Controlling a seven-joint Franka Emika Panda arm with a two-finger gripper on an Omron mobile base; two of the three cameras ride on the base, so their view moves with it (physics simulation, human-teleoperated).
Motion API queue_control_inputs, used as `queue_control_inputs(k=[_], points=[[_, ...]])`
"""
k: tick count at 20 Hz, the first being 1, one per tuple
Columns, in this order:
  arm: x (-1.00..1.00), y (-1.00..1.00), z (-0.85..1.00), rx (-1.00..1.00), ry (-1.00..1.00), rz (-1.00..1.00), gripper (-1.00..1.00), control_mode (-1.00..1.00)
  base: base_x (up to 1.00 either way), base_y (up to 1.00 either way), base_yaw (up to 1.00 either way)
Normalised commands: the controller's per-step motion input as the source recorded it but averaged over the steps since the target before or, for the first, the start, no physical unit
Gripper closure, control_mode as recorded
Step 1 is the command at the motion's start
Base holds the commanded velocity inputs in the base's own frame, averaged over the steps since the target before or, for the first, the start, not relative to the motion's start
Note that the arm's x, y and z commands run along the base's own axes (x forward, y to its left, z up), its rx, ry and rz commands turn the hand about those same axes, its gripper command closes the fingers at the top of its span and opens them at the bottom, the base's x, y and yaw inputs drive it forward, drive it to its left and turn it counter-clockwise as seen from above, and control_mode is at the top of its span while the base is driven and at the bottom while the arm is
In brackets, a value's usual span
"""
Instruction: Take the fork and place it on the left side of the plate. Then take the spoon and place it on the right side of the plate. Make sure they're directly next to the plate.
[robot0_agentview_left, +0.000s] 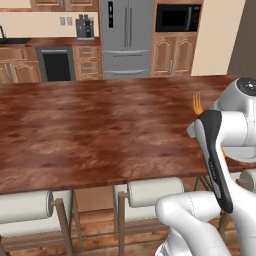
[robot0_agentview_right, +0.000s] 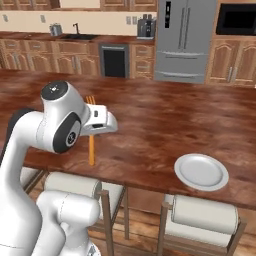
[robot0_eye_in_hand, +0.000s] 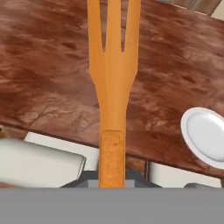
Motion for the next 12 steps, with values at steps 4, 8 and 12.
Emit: queue_control_inputs(k=[4,8,12], points=[[0.51,-0.51,-0.05,0.07,0.11,0.0,1.0,-1.0,0.16,-0.14,0.01],[0.84,-0.7,-0.16,0.09,0.27,-0.11,1.0,-1.0,0.0,0.0,0.0],[0.96,-0.64,-0.21,0.09,0.37,-0.18,1.0,-1.0,0.0,0.0,0.0]])
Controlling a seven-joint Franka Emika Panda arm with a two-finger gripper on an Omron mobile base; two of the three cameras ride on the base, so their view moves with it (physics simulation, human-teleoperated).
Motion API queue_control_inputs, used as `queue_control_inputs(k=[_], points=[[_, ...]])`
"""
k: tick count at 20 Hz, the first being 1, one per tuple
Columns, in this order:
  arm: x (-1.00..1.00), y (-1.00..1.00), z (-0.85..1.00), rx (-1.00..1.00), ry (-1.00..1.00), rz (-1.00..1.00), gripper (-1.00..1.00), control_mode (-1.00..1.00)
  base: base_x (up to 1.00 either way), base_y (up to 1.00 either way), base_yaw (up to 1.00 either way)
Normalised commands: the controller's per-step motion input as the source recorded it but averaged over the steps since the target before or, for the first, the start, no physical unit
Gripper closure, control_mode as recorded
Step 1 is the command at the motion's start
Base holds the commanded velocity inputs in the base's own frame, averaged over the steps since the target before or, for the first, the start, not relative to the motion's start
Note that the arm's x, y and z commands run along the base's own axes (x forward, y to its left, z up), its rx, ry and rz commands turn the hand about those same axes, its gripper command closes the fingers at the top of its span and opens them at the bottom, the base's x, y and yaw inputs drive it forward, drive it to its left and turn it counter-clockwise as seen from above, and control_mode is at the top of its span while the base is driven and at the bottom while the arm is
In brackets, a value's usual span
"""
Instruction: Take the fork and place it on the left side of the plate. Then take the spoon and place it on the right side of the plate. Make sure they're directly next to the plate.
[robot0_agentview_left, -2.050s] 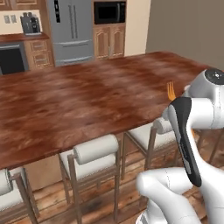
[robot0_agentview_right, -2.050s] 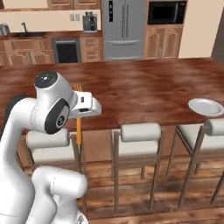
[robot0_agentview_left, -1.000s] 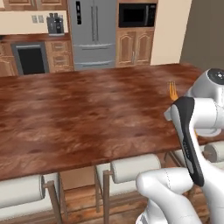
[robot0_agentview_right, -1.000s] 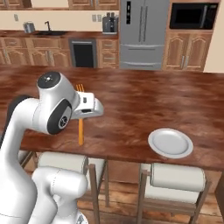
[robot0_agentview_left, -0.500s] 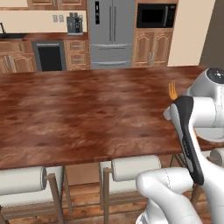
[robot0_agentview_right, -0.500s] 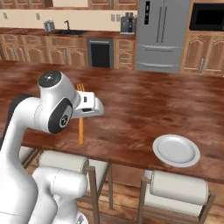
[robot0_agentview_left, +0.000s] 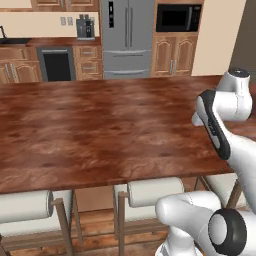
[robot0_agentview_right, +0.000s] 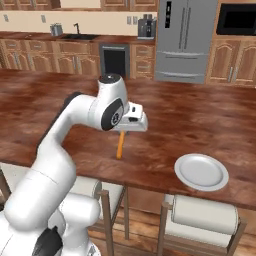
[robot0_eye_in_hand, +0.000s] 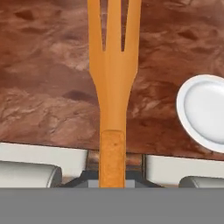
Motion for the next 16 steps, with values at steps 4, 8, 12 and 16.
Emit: queue_control_inputs(k=[4,8,12,16], points=[[0.65,-0.64,-0.44,0.06,0.41,-0.19,1.0,-1.0,0.0,0.0,0.0],[0.54,-0.58,-0.85,0.08,0.28,-0.12,1.0,-1.0,0.0,0.0,0.0],[0.48,-0.48,-0.72,0.04,0.08,-0.03,1.0,-1.0,0.0,0.0,0.0],[0.55,-0.25,-0.64,0.0,0.01,-0.01,1.0,-1.0,0.0,0.0,0.0]])
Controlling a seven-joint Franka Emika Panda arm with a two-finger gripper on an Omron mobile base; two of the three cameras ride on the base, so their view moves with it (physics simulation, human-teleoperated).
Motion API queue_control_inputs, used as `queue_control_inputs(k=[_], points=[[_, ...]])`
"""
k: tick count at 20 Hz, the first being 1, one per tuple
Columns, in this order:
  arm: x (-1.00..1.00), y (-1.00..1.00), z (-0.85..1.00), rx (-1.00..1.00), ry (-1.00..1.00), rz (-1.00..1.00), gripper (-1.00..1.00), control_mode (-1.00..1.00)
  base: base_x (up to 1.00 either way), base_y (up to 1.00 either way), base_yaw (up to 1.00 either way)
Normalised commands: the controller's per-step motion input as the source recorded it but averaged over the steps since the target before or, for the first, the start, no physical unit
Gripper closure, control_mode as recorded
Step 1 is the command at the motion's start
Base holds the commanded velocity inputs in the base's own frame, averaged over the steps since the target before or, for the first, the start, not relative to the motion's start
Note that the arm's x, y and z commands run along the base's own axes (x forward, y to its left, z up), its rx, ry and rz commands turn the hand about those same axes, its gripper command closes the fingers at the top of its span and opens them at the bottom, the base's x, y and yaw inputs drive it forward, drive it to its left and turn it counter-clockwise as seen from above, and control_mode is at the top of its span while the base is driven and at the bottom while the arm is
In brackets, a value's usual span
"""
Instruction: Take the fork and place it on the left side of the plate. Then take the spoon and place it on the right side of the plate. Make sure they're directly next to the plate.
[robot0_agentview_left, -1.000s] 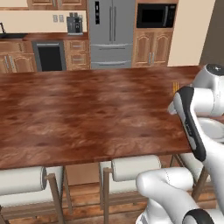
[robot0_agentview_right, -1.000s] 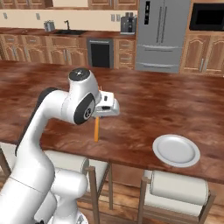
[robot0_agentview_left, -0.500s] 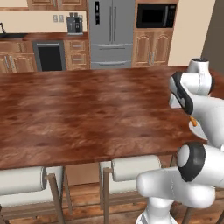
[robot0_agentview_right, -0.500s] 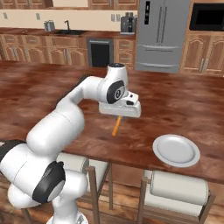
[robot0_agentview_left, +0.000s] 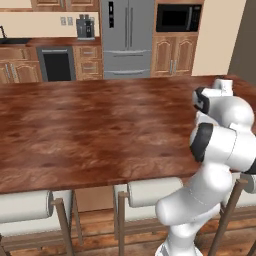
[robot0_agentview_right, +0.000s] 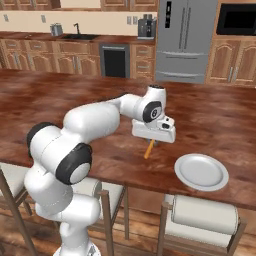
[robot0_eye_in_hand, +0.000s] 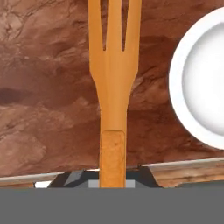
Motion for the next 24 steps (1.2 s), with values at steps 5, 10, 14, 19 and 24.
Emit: queue_control_inputs(k=[5,10,14,19,24], points=[[0.61,-0.09,-0.71,0.0,0.01,0.0,1.0,-1.0,0.0,0.0,0.0],[0.41,-0.1,-0.79,-0.04,0.0,0.0,1.0,-1.0,0.0,0.0,0.0],[-0.01,-0.22,-0.57,-0.07,0.0,0.0,1.0,-1.0,0.0,0.0,0.0],[-0.02,-0.25,-0.47,-0.05,0.0,0.0,1.0,-1.0,0.0,0.0,0.0],[-0.12,-0.06,-0.41,-0.02,0.0,0.0,1.0,-1.0,0.0,0.0,0.0]])
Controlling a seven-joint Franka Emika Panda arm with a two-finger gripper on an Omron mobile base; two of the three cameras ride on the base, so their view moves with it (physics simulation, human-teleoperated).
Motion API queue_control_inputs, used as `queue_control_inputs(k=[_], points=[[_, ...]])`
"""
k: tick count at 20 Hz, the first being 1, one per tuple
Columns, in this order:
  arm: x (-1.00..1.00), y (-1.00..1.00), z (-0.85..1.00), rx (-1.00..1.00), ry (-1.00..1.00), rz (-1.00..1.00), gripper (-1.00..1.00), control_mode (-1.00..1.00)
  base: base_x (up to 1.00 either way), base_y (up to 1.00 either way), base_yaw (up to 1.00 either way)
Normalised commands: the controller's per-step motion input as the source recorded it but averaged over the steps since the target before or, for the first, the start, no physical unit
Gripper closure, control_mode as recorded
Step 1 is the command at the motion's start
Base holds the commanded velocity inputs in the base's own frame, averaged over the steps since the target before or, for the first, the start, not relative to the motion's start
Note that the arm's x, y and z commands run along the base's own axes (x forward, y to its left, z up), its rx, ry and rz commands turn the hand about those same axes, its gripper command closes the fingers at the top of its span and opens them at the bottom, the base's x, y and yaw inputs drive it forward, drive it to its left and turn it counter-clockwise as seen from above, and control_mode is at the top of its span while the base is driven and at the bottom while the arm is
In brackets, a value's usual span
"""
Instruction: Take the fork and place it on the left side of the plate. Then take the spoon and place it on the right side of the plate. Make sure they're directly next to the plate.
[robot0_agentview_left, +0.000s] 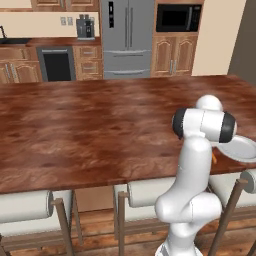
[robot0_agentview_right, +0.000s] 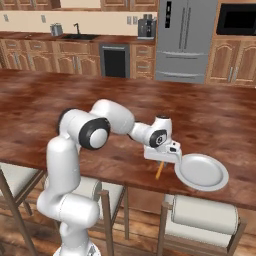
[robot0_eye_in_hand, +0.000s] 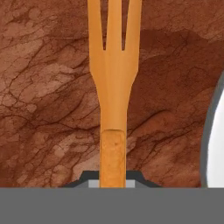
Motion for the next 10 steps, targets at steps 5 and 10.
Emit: queue_control_inputs(k=[5,10], points=[[0.0,0.0,-0.32,0.0,0.0,0.0,1.0,-1.0,0.0,0.0,0.0],[0.02,0.0,-0.36,0.0,0.02,0.0,1.0,-1.0,0.0,0.0,0.0]])
